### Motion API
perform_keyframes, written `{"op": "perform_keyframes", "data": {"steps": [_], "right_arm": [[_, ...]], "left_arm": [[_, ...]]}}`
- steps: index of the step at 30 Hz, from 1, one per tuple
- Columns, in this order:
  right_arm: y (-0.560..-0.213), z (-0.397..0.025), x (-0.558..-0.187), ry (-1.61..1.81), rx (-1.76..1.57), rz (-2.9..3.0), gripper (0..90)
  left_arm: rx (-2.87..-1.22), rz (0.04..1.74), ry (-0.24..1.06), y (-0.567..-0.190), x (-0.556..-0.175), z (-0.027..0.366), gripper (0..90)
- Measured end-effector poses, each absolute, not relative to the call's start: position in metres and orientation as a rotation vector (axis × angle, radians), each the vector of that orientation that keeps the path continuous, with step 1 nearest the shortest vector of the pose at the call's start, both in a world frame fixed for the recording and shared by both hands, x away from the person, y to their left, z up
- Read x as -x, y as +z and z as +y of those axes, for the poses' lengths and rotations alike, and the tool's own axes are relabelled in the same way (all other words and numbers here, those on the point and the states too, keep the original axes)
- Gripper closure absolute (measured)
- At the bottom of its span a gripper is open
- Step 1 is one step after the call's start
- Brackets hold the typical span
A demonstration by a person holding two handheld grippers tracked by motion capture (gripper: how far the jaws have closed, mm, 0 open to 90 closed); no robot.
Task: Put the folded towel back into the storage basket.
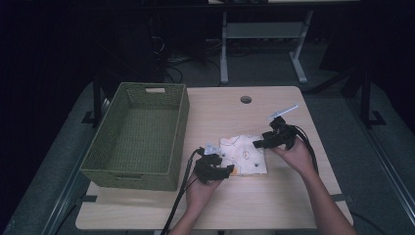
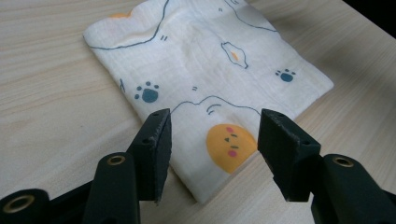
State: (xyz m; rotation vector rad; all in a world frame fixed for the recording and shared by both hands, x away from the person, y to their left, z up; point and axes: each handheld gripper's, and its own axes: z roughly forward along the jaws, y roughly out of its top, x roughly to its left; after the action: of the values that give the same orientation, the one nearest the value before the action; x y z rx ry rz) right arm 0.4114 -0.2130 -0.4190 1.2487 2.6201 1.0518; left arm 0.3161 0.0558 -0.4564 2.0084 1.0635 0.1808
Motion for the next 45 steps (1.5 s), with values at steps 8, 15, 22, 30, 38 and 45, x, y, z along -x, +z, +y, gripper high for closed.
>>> {"op": "perform_keyframes", "data": {"steps": [8, 15, 22, 30, 38, 45], "right_arm": [[-0.43, -0.21, -0.421, 1.019, -1.284, 2.614, 37.4], [-0.434, -0.204, -0.426, 0.955, -1.297, 2.618, 38.6], [-0.438, -0.202, -0.431, 0.934, -1.317, 2.601, 39.7], [-0.439, -0.2, -0.435, 0.916, -1.331, 2.582, 39.6], [-0.446, -0.195, -0.437, 0.845, -1.337, 2.577, 40.9], [-0.454, -0.188, -0.434, 0.775, -1.324, 2.572, 51.0]], "left_arm": [[-2.081, 1.045, 0.197, -0.454, -0.322, 0.049, 51.4], [-2.119, 1.056, 0.193, -0.459, -0.323, 0.044, 51.4], [-2.11, 1.055, 0.219, -0.456, -0.32, 0.047, 49.1], [-2.156, 1.083, 0.218, -0.463, -0.322, 0.049, 47.9], [-2.194, 1.04, 0.264, -0.463, -0.321, 0.045, 59.2], [-2.196, 1.013, 0.237, -0.463, -0.324, 0.042, 74.7]]}}
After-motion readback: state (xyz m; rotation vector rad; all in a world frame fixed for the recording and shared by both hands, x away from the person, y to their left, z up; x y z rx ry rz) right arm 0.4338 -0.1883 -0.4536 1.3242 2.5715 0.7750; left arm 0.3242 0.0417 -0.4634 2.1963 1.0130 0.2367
